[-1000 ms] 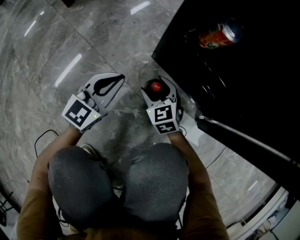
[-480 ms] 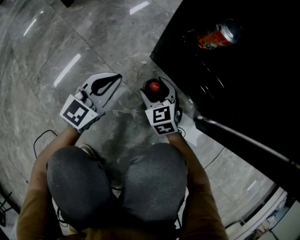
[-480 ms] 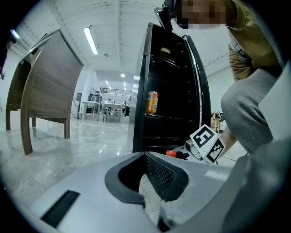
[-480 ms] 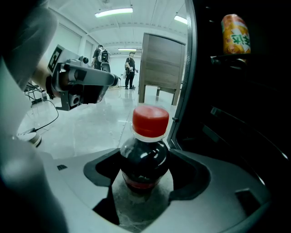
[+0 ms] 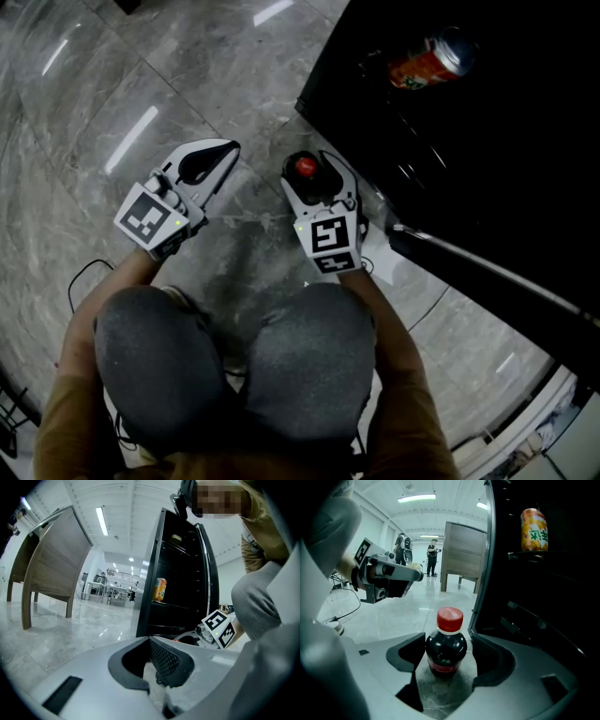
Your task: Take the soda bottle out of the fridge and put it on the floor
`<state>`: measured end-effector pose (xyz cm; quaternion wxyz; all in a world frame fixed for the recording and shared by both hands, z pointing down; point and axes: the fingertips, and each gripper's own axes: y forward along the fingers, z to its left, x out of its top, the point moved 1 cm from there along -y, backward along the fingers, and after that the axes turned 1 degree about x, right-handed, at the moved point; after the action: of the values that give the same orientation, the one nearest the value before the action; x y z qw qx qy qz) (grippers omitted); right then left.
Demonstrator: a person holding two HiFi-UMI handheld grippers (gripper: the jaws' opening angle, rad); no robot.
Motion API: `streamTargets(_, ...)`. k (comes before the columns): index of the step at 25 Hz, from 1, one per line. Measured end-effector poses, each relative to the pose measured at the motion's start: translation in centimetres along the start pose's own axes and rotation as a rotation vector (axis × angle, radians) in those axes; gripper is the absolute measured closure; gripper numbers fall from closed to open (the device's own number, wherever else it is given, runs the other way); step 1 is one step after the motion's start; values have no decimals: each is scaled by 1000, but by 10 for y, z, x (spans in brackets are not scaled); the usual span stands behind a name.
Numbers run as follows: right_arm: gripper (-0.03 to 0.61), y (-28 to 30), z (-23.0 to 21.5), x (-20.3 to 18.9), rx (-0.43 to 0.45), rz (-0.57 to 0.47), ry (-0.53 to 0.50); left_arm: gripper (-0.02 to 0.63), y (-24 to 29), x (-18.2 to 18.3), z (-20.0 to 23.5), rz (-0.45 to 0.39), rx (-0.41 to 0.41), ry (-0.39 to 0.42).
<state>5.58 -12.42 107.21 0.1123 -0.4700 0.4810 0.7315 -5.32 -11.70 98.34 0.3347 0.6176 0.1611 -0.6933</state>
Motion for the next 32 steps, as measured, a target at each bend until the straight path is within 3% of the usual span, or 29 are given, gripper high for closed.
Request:
streamTargets(6,281,-8,6,3,3,18,-5,618,1,-7,1,5,8,-36)
streamTargets(15,381,-25,8,9,-7,25,-12,619,11,-12,0,-1,8,-55)
streamTargets(23,485,-48,-1,21,-35,-8,-52,620,23,-13,-4,-16,-42,-21)
streamTargets(25,548,-54,-1,21,-43,-3,-72,618,25,-15,-5,-11,-49,-13)
streamTargets(32,575,-59,10,15,-4,67,12,618,26,-4,-14,15,-29,24)
